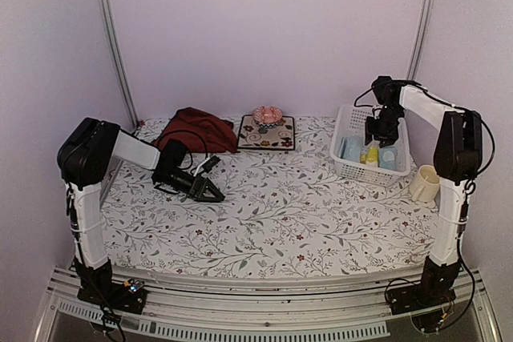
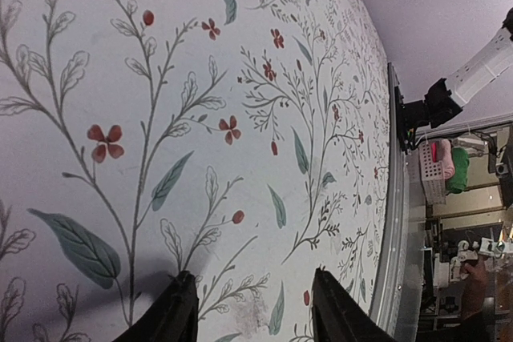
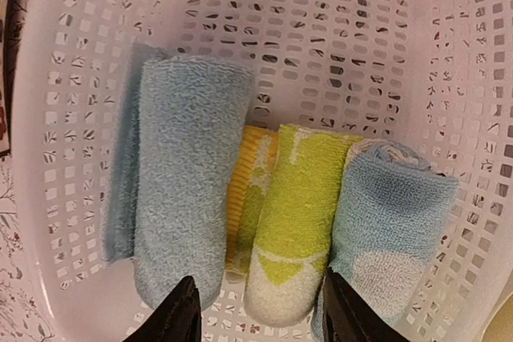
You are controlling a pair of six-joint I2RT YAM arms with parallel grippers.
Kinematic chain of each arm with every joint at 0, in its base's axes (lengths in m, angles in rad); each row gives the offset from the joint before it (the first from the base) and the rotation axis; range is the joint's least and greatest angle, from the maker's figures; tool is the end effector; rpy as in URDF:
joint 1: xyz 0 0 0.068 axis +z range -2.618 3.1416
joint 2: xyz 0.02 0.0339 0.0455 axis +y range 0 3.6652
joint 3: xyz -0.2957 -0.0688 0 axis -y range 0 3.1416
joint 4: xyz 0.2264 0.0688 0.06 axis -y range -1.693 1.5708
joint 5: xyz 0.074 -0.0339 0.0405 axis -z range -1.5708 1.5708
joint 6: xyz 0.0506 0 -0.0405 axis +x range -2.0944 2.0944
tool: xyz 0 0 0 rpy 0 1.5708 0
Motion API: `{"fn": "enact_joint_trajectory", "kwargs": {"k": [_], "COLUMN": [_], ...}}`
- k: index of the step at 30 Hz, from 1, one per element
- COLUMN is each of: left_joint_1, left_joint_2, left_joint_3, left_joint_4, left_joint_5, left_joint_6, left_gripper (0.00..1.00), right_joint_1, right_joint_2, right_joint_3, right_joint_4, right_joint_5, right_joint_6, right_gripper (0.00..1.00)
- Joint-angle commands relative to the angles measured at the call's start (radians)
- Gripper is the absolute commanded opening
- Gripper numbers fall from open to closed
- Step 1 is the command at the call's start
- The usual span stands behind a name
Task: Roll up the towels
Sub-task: Place the towel in the storage box, then adjust the towel in the storage box.
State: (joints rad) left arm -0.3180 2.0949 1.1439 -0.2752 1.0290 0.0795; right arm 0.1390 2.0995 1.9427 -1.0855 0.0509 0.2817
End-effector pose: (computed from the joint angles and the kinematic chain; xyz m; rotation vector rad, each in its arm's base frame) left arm 0.3494 -0.1607 0.1259 0.7492 2.4497 -1.4837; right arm 0.4384 0.0587 0.2749 0.2121 2.8017 0.0273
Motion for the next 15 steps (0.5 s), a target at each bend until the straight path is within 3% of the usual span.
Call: {"fn": "enact_joint_trajectory", "kwargs": {"k": [1, 15], "left_joint_1": [-0.009, -0.009], "left_joint_2": [0.009, 0.014], "left_joint_3": [0.006, 0.008], "left_joint_4": [-0.016, -0.017], "left_joint_5": [-0.021, -0.024], "left_joint_6": [0.017, 0.017], "left_gripper": [0.49, 0.49], "right_joint_1": [-0.027, -0.082], "right_joint_2": [0.042, 0.075], "right_joint_3": [-0.06, -0.153], "right_joint_4": [0.074, 0.181], "right_joint_5": [0.058, -0.012], "right_joint_6": [0.022, -0.001], "right_gripper": [0.52, 0.52]}}
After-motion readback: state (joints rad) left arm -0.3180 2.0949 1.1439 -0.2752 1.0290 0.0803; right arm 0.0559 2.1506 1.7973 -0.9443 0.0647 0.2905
